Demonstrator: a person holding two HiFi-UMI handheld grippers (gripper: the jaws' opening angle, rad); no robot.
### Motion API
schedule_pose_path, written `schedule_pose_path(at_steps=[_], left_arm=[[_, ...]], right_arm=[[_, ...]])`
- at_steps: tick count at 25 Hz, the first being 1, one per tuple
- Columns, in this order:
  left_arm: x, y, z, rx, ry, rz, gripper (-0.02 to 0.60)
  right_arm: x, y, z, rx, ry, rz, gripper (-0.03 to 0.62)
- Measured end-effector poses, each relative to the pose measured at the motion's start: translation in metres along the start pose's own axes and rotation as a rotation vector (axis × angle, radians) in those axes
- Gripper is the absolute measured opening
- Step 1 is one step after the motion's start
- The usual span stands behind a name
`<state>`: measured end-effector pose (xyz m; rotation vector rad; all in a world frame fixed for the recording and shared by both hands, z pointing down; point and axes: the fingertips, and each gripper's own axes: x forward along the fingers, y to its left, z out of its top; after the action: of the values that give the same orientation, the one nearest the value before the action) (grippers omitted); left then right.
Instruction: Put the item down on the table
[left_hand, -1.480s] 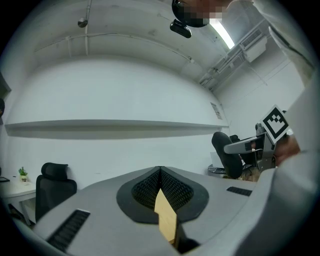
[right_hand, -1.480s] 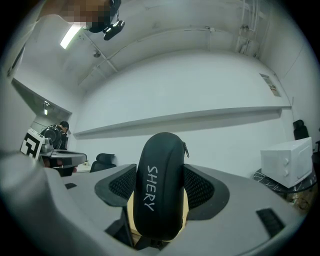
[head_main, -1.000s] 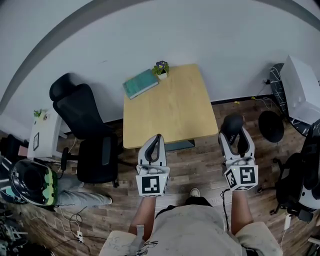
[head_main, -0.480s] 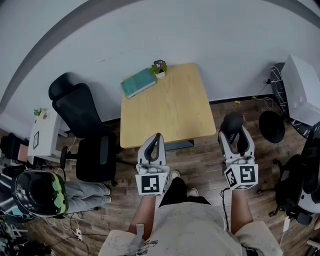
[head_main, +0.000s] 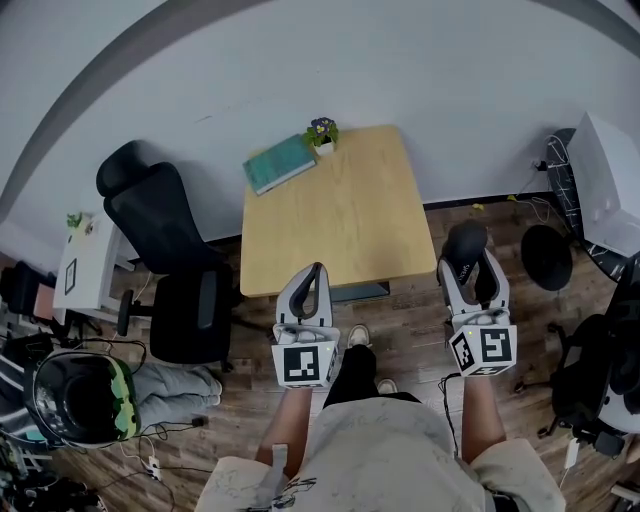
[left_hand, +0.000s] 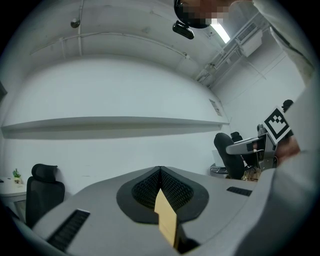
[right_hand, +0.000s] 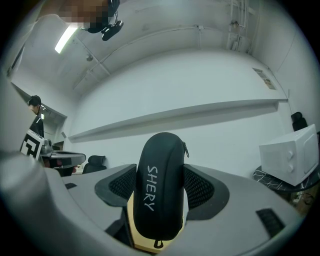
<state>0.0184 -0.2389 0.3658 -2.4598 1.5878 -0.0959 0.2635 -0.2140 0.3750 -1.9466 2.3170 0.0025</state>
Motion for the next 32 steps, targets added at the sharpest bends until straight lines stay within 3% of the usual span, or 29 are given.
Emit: schedule_pose_path(at_steps=[16,24,32], left_arm=[[0.008,0.031,-0.034,-0.035,0.049,0.051,0.006],[0.011,0.041,-0.086,-0.066,0.122,0.01,0.006],[0.013,0.059,-0.14,-0.119,0.202,0.017,0.006]], right_arm=[[0.047,0.021,-0.041,0.002,0.108,0.054,0.305],[0.075,0.043,-0.084,-0.013,0.215,0.084,0.307],[0.108,0.071,-0.134,-0.047,0.331,0.138,0.307]])
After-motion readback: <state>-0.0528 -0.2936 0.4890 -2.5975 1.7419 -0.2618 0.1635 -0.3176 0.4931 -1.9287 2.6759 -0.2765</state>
